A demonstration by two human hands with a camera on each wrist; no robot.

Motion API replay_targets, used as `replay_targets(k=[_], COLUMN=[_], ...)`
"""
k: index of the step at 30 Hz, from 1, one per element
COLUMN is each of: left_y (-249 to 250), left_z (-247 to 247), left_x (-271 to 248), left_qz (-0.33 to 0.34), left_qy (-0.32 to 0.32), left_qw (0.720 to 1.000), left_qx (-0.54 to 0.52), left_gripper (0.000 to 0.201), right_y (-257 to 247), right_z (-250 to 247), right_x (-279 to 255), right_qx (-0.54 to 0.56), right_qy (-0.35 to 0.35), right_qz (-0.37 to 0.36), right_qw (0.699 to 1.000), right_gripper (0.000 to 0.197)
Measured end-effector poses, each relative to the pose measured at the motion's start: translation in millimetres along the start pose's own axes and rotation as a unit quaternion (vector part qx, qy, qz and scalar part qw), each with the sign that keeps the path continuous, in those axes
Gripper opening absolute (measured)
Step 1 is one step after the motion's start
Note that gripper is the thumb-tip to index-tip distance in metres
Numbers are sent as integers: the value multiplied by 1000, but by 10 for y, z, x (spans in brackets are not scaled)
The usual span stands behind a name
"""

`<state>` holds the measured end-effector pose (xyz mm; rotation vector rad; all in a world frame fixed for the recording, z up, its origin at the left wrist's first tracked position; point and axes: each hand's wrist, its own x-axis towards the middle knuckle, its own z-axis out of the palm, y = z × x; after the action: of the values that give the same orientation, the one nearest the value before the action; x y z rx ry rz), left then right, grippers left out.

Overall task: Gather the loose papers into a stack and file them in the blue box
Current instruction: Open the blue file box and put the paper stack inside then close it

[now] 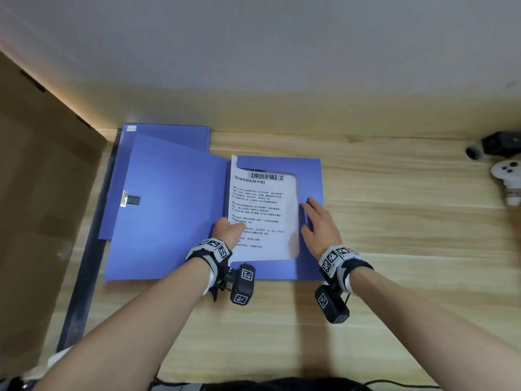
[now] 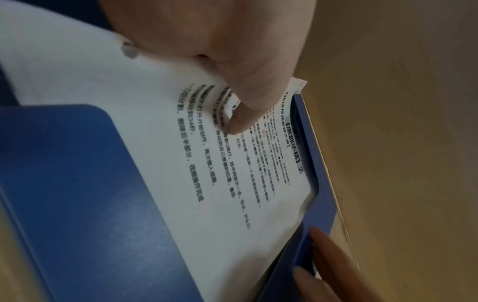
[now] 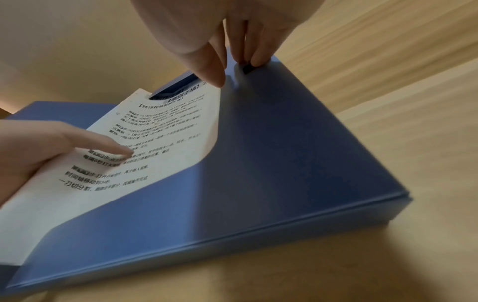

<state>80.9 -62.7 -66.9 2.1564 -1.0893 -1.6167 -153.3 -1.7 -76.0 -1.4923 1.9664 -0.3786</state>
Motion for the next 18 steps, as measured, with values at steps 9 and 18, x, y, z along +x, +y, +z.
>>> replay_targets(k=[9, 18], left_y=[-53, 60], left_z=[10, -129], left_x=[16, 33], left_qz=[-30, -23], left_qy=[10, 6], left_qw=[999, 1000], left_qx=[-18, 18], left_gripper=[34, 53], right_y=[42, -145], right_z=[49, 0], right_x=[-30, -19], right_qx=[-134, -205], right_qy=[-4, -39], right_qz=[-71, -30], right_qw=[988, 978], right_gripper=[32, 56])
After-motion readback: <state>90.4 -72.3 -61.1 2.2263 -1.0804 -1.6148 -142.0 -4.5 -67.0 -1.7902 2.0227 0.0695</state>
